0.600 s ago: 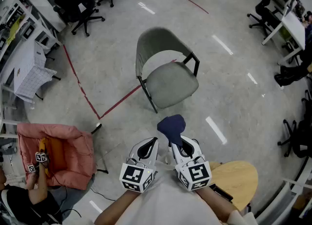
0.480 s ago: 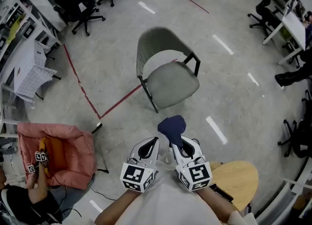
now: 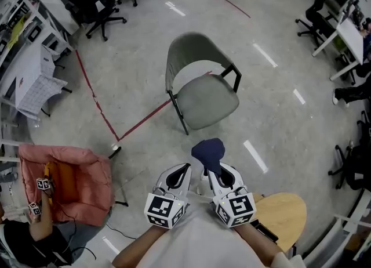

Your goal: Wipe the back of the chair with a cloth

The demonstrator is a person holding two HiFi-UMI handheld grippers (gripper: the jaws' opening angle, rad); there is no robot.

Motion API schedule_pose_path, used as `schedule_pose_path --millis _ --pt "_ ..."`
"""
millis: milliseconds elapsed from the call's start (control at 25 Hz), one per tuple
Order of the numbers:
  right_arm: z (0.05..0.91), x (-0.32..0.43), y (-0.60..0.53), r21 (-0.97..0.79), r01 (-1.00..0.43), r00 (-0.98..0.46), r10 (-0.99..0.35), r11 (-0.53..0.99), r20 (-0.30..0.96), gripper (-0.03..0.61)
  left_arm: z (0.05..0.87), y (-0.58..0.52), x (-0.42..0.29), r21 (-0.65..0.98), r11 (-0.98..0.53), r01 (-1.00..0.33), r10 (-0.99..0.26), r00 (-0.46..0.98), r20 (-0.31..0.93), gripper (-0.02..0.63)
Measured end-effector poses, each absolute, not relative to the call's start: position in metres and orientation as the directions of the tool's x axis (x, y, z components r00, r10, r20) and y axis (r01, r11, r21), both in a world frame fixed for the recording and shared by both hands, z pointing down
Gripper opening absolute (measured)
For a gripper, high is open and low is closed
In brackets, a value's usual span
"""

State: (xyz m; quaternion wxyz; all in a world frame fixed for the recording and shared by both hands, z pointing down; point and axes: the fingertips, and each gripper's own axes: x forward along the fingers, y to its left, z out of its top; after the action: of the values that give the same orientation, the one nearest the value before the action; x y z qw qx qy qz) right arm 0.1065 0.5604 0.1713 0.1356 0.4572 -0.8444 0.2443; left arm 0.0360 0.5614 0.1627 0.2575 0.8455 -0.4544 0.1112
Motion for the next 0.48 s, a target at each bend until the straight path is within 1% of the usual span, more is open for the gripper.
schedule_pose_path --millis 480 --pt "0.165 0.067 0.534 -0.269 -0.875 -0.483 -0.755 0.402 0.443 0.078 0.16 0.552 -0.03 0.336 -0.448 -0.828 -0.723 0.557 0.409 0.002"
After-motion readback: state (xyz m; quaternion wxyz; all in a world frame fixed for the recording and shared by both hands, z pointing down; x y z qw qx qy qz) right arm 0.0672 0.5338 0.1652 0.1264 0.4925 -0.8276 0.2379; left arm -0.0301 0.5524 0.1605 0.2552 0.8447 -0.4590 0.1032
